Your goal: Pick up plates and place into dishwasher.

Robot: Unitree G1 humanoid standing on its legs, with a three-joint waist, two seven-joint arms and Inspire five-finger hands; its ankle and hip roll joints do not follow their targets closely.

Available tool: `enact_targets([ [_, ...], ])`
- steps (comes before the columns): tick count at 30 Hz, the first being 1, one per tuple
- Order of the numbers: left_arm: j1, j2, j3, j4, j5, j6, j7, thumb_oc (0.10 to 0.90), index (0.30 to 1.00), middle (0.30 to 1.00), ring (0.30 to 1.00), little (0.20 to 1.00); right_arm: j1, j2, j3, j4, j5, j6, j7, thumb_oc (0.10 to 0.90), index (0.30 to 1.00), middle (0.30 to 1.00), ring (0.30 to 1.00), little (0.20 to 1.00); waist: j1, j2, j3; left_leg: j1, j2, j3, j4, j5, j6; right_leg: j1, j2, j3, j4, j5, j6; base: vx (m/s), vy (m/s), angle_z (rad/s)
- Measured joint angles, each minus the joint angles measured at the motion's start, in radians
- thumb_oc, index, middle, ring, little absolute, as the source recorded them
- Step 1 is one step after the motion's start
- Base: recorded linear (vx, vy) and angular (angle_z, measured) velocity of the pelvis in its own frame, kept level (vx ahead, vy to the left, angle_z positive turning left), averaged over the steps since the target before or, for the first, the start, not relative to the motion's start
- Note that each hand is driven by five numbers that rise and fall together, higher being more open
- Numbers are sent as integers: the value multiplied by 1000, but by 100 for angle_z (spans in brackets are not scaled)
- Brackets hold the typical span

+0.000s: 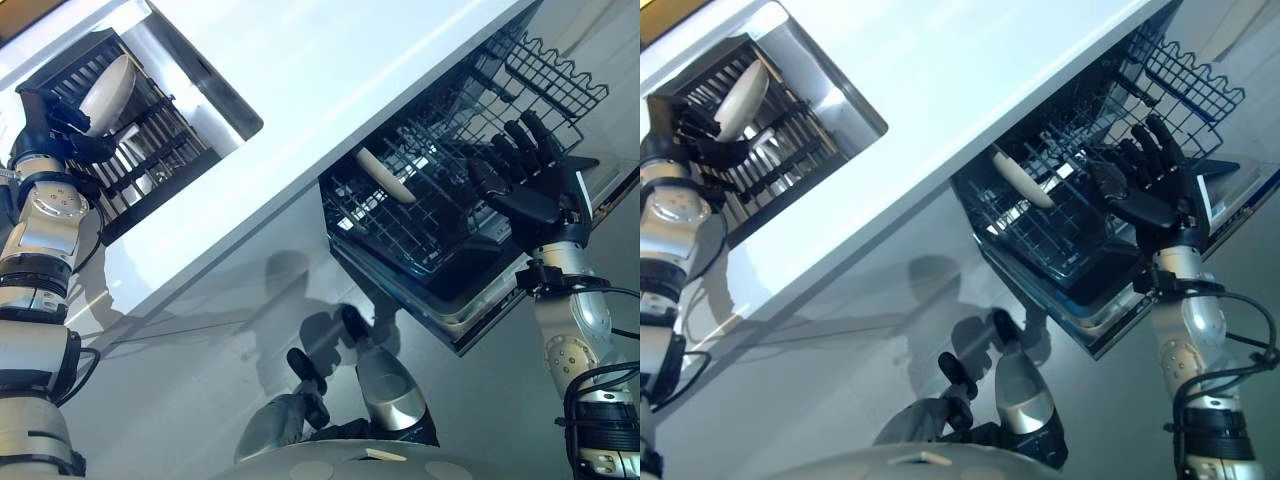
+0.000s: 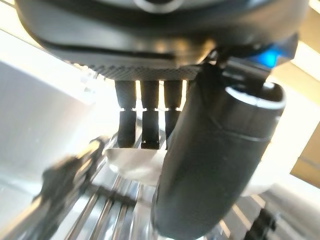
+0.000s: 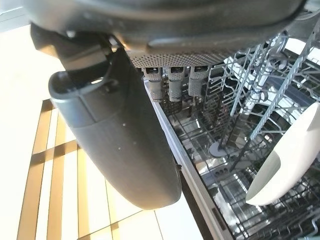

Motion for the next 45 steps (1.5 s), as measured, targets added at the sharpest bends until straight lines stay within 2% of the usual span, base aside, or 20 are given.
enact_targets([
  [6,4,0,0,-5,4,-18,-25,100,300,300,300,200,18,41,-1,0,-1,4,17,800,900,900,900,900,-1,2,-9,11,1,-5,0,0,0,12,-3,-4,3,0,0,-16,1,2],
  [10,45,0,4,-23,5,-46,-36,100,300,300,300,200,38,55,-3,0,0,9,22,800,900,900,900,900,-1,4,-43,10,3,-7,0,0,0,12,-6,-6,2,0,-1,-51,10,1],
  [19,101,0,7,-27,24,-57,-44,100,300,300,300,200,52,59,-8,0,0,12,42,800,900,900,900,900,-2,5,-141,10,6,-19,-5,-4,-6,17,-5,-14,0,-3,0,-7,6,2],
  [27,127,0,11,-34,27,-119,-44,100,300,300,300,200,70,55,-15,0,-4,8,44,800,900,900,900,900,0,12,-167,13,3,-27,-5,-2,-5,23,-10,-17,0,-5,2,-44,7,3],
  [32,139,0,11,-77,46,-158,-51,100,300,300,300,200,70,43,-49,0,-43,-37,40,800,900,900,900,900,4,13,-171,9,1,-30,-5,-2,-4,20,-12,-17,0,-5,2,-66,12,1],
  [37,139,0,10,-120,56,-185,-55,100,300,300,300,200,38,-27,-49,-1,-122,-104,22,800,900,900,900,900,7,12,-175,8,1,-35,-5,1,0,20,-12,-24,0,-4,1,-70,23,3],
  [41,134,0,9,-137,64,-220,-69,100,300,300,300,200,-53,-91,-49,-1,-219,-159,-14,800,900,900,900,900,10,12,-175,10,1,-43,-5,3,3,26,-12,-29,0,-4,1,-48,21,6],
  [45,109,-1,-8,-141,63,-225,-83,100,300,300,300,200,-173,-146,-46,-1,-319,-207,-64,800,900,900,900,900,25,12,-175,11,0,-48,-5,4,4,29,-10,-30,0,-5,2,-50,21,3],
])
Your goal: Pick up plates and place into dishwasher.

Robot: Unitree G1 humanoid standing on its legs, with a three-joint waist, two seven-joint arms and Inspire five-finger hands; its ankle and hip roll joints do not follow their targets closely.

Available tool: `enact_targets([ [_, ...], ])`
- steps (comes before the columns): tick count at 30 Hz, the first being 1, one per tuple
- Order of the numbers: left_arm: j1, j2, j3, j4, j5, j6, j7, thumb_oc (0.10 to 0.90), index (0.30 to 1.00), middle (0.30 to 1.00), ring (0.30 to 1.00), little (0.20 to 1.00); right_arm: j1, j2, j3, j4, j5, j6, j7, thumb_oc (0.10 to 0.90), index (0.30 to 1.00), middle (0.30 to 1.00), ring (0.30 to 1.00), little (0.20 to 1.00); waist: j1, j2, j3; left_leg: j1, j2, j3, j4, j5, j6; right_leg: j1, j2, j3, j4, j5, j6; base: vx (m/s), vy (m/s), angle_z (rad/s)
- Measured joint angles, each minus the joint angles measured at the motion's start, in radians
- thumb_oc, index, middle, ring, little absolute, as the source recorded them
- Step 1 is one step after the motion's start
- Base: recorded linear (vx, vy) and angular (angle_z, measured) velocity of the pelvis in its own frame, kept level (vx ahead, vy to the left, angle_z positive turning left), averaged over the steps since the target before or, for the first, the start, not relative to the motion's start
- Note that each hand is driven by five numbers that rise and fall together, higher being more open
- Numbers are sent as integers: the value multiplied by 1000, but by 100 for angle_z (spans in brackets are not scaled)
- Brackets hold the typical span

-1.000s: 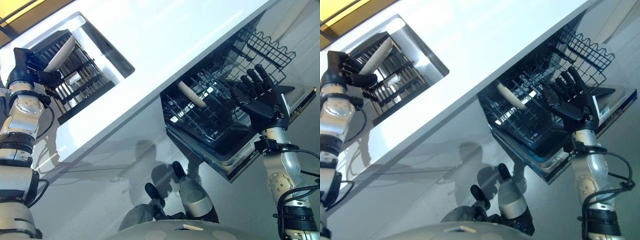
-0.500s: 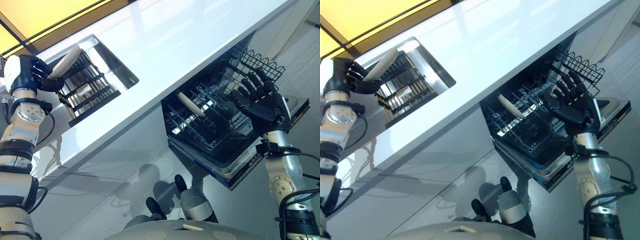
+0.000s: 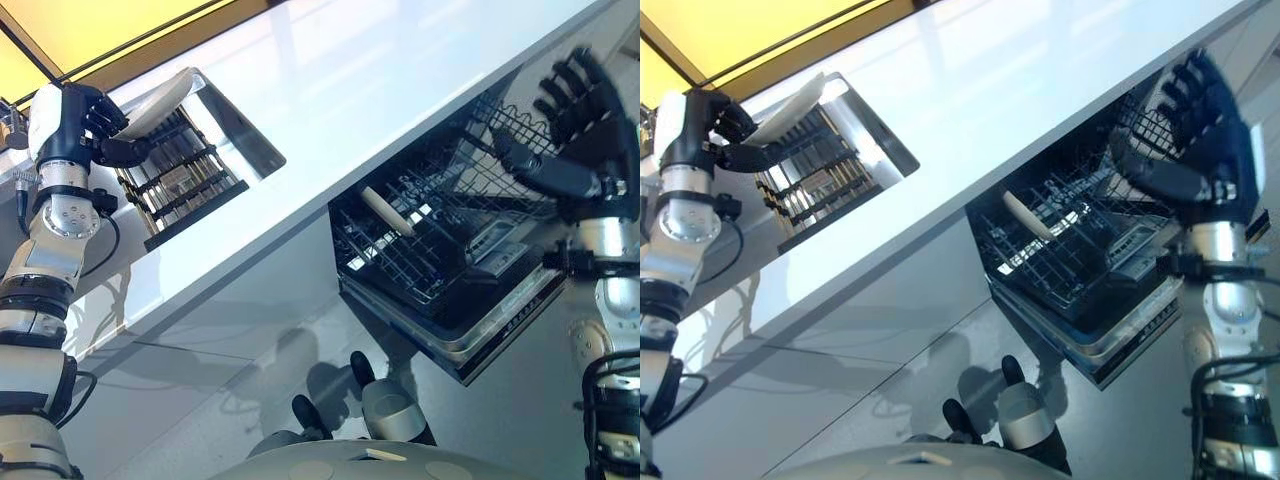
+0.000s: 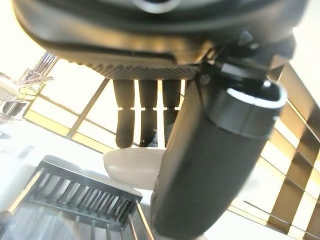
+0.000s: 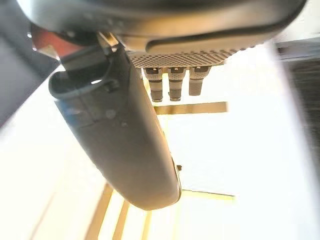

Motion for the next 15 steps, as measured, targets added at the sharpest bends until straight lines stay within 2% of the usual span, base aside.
enact_targets([
  [2,-25,0,-21,-2,0,-9,-10,100,300,300,300,200,-67,-27,3,0,-66,-33,-22,800,900,900,900,900,14,0,-2,0,0,-2,0,0,-1,1,1,-1,0,0,0,-55,30,4],
  [6,-71,-3,-65,-37,-2,-16,-25,100,300,300,300,200,-164,-85,22,0,-151,-45,-53,800,900,900,900,900,36,-1,-6,-1,-2,-7,1,1,0,2,0,-5,0,1,-1,-42,12,2],
  [10,-106,-6,-112,-77,-2,-21,-37,100,300,300,300,200,-282,-136,117,12,-261,-59,-77,800,900,900,900,900,52,-2,-23,-1,-3,-21,1,1,0,2,1,-5,0,3,-4,-57,8,0],
  [11,-108,-7,-115,-84,-2,-25,-40,100,300,300,300,200,-290,-146,127,12,-288,-62,-83,800,900,900,900,900,56,-3,-26,-1,-2,-21,1,1,1,2,1,-4,0,3,-4,-60,-5,1],
  [12,-119,-22,-115,-87,-2,-40,-48,100,300,300,300,200,-303,-179,154,13,-370,-66,-91,800,900,900,900,900,63,-3,-34,-2,-2,-23,0,4,5,3,2,-6,0,3,-4,-55,-7,2],
  [15,-140,-31,-119,-87,-2,-40,-57,100,300,300,300,200,-328,-235,197,32,-454,-72,-95,800,900,900,900,900,69,-4,-39,-3,-3,-27,0,4,5,4,0,-9,0,2,-4,-46,-12,4],
])
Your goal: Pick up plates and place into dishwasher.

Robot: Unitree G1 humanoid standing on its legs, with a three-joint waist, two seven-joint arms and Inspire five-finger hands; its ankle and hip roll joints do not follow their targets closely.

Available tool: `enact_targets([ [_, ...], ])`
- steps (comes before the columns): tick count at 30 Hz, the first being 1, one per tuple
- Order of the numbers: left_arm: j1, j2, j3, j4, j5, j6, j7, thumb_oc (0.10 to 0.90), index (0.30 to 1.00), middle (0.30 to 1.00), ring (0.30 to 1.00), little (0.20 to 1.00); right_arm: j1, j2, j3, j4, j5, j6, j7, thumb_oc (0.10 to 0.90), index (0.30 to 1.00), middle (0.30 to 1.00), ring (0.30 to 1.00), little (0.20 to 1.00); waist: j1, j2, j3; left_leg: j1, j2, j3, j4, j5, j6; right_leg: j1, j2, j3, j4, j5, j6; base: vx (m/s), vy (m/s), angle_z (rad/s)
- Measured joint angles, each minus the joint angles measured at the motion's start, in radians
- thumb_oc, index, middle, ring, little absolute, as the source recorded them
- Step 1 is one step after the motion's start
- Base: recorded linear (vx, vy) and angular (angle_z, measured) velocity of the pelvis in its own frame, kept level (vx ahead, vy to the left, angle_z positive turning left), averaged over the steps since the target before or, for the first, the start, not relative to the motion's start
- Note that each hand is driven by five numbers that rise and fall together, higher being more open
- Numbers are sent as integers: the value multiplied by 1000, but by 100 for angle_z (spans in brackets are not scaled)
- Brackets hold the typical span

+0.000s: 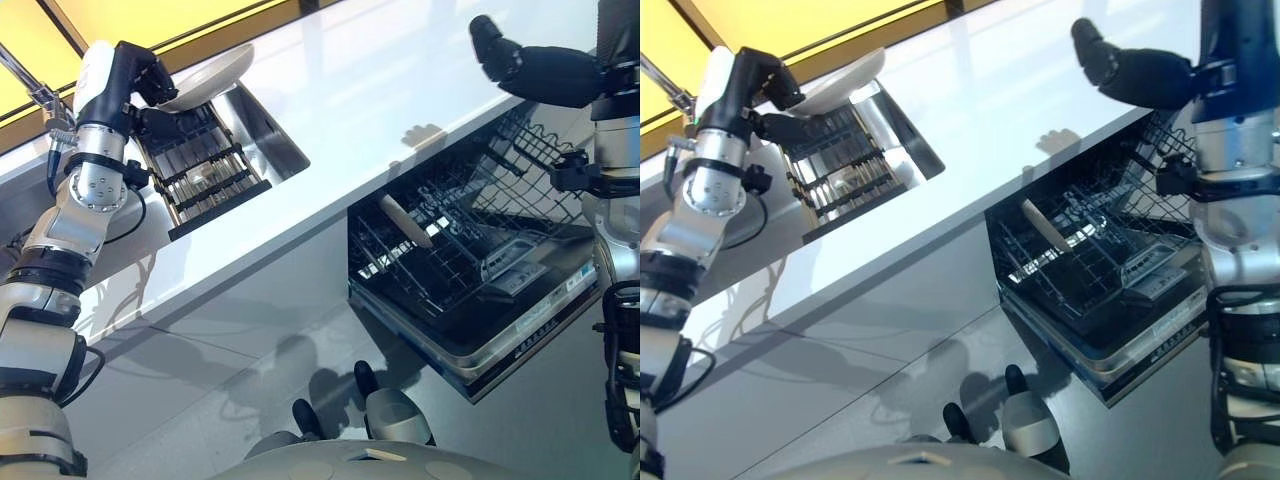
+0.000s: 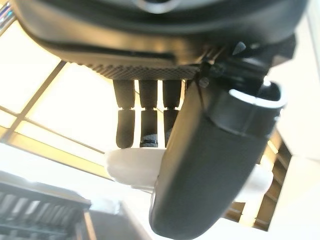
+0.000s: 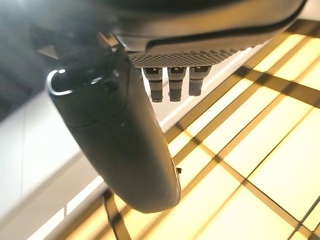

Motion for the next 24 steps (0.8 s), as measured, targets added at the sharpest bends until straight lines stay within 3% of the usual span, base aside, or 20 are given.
enact_targets([
  [5,-16,0,-34,-66,0,-13,-32,100,300,300,300,200,-51,-78,90,48,-55,5,67,800,900,900,900,900,23,-7,-10,-1,-1,-20,0,-3,-5,4,-1,-12,0,-4,5,-36,-15,6],
  [16,-17,1,-42,-185,-19,-51,-138,100,300,300,300,200,-132,-100,240,139,-92,37,212,800,900,900,900,900,61,-17,-18,0,-1,-43,1,-2,-5,13,-2,-26,0,-11,5,-13,-10,5],
  [24,-33,3,-103,-231,-86,-58,-203,100,300,300,300,200,-146,-120,256,197,-91,49,244,800,900,900,900,900,87,-24,-21,-1,-2,-49,1,-3,-4,14,-2,-26,0,-12,4,-3,-4,1],
])
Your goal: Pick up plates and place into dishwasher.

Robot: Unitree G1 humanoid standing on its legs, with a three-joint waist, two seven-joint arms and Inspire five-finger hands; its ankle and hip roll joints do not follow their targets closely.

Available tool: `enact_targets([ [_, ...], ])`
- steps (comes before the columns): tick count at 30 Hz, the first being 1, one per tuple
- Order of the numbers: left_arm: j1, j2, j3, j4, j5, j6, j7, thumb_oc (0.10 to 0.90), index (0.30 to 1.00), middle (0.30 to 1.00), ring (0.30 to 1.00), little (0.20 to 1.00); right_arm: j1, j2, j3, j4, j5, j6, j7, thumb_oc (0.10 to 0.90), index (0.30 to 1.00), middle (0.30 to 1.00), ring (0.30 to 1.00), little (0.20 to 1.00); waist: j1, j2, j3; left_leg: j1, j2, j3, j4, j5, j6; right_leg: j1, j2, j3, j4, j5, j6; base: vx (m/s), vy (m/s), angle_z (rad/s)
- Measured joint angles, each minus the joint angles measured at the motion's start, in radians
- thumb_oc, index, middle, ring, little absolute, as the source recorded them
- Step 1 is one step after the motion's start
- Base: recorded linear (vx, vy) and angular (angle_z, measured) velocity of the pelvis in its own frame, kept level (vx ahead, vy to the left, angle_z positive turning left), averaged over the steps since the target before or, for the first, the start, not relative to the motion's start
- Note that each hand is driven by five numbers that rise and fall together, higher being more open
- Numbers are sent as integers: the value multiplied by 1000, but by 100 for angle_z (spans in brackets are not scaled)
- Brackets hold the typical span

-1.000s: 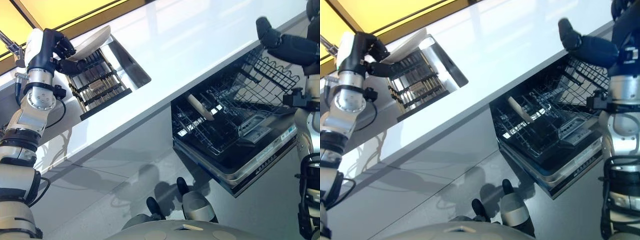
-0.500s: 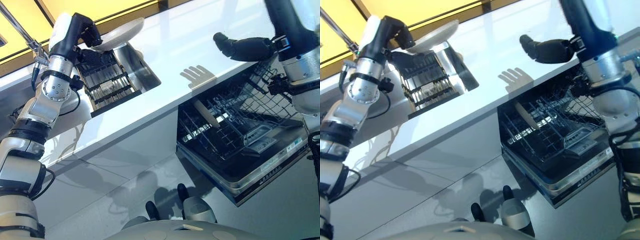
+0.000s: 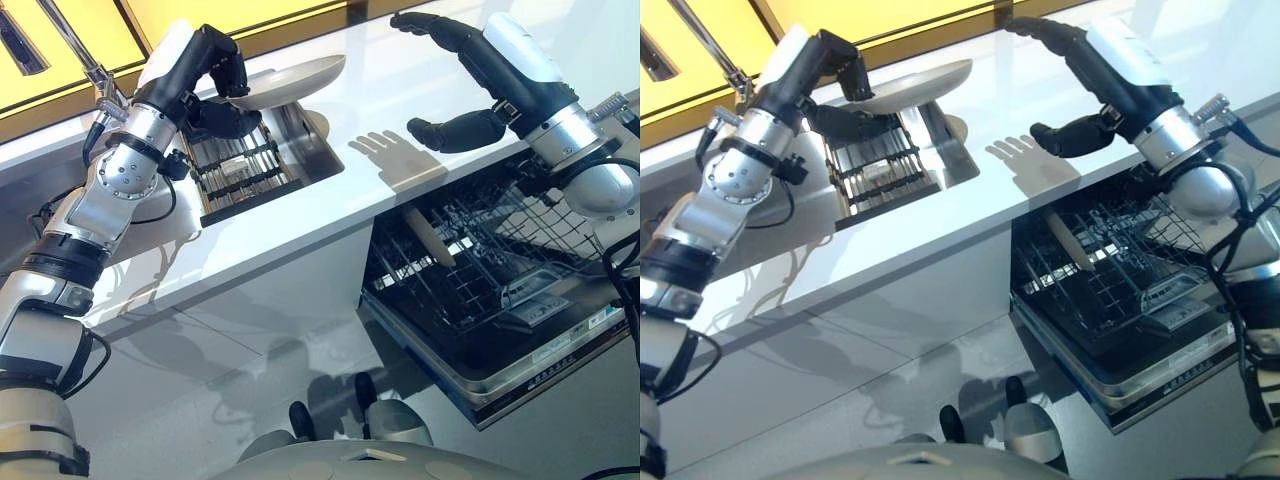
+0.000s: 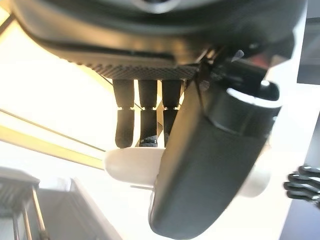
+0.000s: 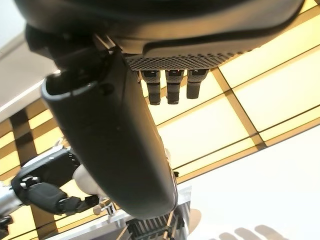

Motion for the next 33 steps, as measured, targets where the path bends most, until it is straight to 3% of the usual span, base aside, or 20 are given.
enact_targets([
  [9,-1,-1,-14,-65,-36,0,-24,100,300,300,300,200,-10,4,39,35,0,7,0,800,900,900,900,900,-1,-2,-1,0,0,0,-1,0,1,1,0,0,0,-3,4,0,0,0],
  [18,-22,-17,-89,-104,-50,2,-80,100,300,300,300,200,-44,4,76,41,-3,4,-1,800,900,900,900,900,-3,-5,-3,1,-1,0,0,0,1,1,-1,0,0,-3,5,0,0,0],
  [27,-38,-38,-90,-109,-91,16,-93,100,300,300,300,200,-109,4,121,47,-286,-28,-149,800,900,900,900,900,-6,-5,-3,1,-2,0,0,-1,2,1,-2,0,0,-3,5,0,0,0],
  [33,-39,-49,-90,-109,-119,23,-103,100,300,300,300,200,-149,0,149,38,-368,-45,-177,800,900,900,900,900,-3,-6,-3,1,-3,-1,0,-1,2,1,-2,0,0,-3,5,0,0,0],
])
